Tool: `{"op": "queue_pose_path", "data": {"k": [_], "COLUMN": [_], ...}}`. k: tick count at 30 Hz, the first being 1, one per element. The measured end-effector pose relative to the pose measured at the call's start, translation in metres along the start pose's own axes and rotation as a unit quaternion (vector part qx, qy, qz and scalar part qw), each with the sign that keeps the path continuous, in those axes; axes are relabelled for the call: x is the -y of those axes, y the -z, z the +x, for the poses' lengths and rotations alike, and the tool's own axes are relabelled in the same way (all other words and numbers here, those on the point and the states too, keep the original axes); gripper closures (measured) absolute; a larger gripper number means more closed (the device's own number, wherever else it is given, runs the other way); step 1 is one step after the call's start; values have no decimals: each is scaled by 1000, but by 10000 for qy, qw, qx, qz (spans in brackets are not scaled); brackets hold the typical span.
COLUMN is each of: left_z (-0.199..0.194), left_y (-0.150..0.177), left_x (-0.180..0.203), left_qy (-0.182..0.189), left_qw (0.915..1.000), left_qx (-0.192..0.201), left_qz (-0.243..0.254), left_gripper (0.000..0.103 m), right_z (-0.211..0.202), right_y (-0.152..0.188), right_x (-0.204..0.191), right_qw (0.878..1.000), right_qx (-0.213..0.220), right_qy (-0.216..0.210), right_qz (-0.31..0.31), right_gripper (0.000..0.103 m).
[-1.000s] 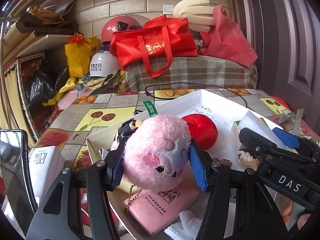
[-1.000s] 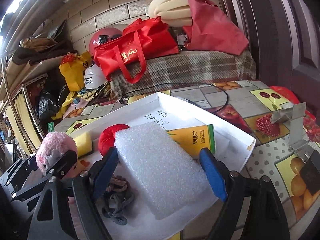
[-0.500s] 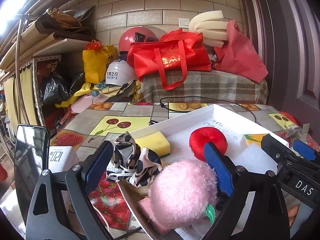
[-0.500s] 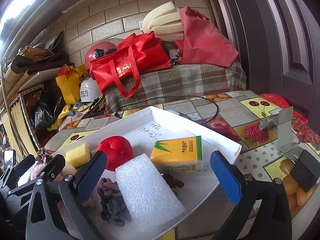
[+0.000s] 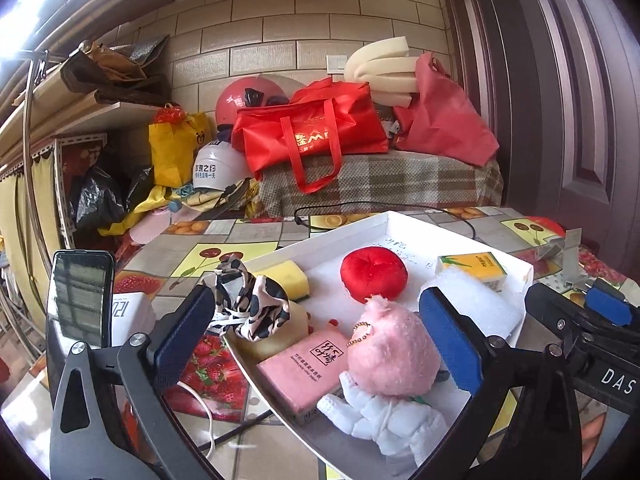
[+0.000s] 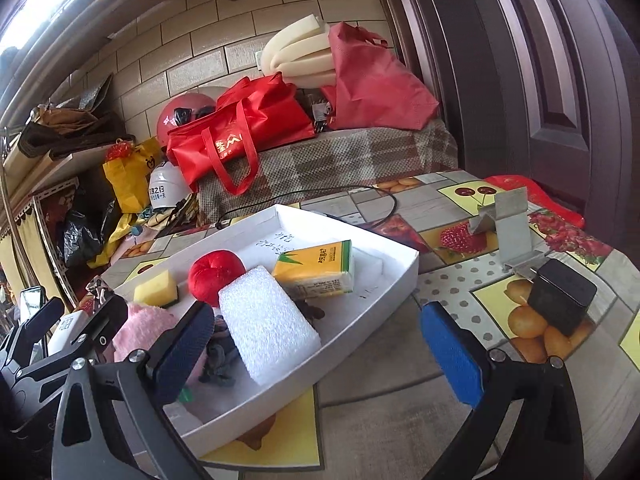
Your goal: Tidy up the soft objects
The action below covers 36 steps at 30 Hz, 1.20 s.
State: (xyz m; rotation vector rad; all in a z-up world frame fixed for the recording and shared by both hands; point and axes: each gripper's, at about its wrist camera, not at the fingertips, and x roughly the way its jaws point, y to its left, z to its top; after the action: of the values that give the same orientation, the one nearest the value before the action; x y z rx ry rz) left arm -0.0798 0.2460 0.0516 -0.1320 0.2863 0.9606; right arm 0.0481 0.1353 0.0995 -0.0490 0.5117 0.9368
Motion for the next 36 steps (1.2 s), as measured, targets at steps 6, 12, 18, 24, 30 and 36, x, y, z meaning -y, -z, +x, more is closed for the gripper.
{"op": "queue_pose_path", "data": {"k": [6,12,18,24,30,36], "left_z": [-20,-48,-78,-96,-110,-123], "left_y": [7,15,24,36,42,45], "left_x": [-10,-13,4,25,36,40], "left_qy": [317,871,657,356,509,204], "left_qw": [9991,9957,9978,9984,9968,9978], "left_qx": [55,67,43,-334,-586,-634], "left_qz": [-281,-295,98,275,202,5], "left_gripper": [0,0,0,0,0,0], "right_z": [-19,-41,-54,-80,-131,-162], "right_y": [9,17,24,32,40,50], "right_x": [10,20,27,28,16,37], "right_qw": [9998,9993,9989,9999,9951,9962], "right_qx": [-41,20,-133,-92,426,370], "right_qy": [-96,-212,-262,113,75,551], "right_qz": [165,323,369,-65,-887,-569], "right_gripper": [0,0,0,0,0,0]}}
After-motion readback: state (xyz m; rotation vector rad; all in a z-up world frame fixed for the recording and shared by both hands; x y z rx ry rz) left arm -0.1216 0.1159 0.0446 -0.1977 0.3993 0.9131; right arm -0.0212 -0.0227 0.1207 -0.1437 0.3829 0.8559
